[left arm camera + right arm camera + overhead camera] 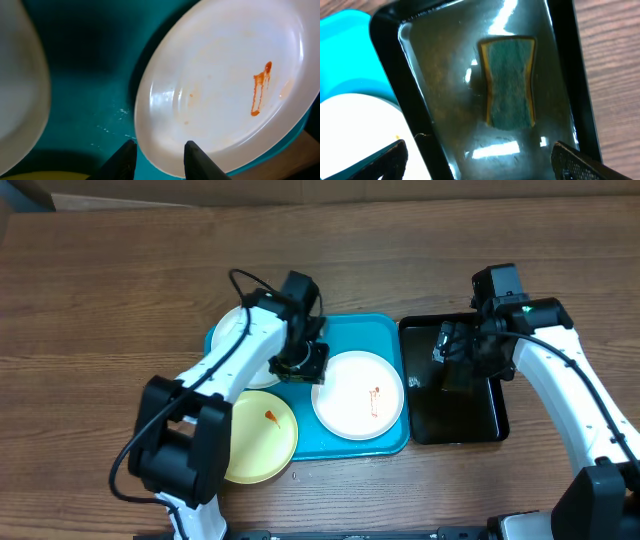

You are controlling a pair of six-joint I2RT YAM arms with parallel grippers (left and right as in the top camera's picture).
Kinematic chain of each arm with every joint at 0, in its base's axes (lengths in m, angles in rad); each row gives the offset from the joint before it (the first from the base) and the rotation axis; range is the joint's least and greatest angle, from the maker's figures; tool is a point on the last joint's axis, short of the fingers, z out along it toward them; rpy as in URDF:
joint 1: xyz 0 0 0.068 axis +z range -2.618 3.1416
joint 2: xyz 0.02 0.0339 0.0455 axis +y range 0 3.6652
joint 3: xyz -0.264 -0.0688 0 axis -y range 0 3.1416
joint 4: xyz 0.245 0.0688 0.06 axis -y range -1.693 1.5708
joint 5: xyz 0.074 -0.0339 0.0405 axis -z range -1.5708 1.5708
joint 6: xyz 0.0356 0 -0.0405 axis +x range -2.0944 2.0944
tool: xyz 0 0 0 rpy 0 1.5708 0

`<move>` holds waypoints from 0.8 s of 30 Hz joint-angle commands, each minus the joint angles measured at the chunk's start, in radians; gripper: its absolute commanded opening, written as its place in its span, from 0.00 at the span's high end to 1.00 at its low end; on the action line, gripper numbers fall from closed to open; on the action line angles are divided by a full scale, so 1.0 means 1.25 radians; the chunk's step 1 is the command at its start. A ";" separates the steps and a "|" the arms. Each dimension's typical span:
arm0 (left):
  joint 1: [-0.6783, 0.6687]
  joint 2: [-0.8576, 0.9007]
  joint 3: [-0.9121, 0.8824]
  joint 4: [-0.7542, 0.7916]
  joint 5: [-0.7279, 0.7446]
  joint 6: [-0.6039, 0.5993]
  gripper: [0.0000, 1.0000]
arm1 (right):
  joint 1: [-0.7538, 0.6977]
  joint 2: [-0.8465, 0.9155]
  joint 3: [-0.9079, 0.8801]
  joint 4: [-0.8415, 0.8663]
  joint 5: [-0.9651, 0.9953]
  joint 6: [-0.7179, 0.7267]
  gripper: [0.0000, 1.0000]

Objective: Clean dirty plates on tray and stack at the side
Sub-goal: 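Move the left gripper to the rim of the upper-right white plate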

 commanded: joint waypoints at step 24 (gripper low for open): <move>-0.033 0.019 -0.032 0.095 -0.133 -0.058 0.65 | 0.004 -0.007 -0.318 0.391 0.043 -0.066 0.01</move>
